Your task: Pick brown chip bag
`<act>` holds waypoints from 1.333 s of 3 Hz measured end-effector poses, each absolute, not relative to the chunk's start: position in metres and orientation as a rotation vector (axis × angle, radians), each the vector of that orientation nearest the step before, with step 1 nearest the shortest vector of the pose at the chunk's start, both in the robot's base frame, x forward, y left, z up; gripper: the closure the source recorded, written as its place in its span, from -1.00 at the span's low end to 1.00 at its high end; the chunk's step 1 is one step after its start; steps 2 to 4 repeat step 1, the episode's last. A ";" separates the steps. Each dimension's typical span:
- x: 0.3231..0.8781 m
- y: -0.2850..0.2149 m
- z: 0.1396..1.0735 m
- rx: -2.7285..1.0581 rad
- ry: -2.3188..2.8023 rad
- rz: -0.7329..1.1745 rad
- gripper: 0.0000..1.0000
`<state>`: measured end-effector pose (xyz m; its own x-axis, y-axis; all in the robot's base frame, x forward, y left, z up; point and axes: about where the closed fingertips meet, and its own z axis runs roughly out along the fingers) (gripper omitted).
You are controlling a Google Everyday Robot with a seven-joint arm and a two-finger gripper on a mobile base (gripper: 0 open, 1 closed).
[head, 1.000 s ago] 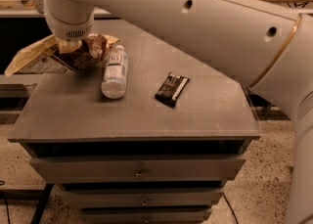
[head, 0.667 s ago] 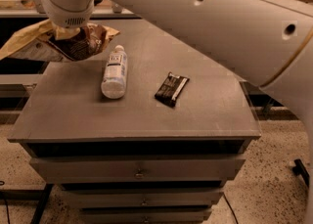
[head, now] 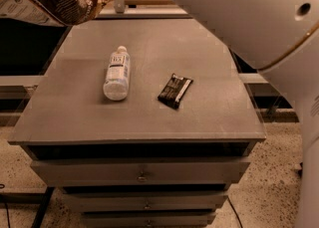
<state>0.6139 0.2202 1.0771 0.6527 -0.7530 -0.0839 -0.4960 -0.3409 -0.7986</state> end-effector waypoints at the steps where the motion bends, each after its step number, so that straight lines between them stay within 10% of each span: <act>1: 0.614 0.220 1.077 -2.014 0.971 -0.380 1.00; 4: 0.614 0.220 1.077 -2.014 0.971 -0.380 1.00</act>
Offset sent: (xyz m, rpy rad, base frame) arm 0.0000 0.0000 0.0000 0.0000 0.0000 0.0000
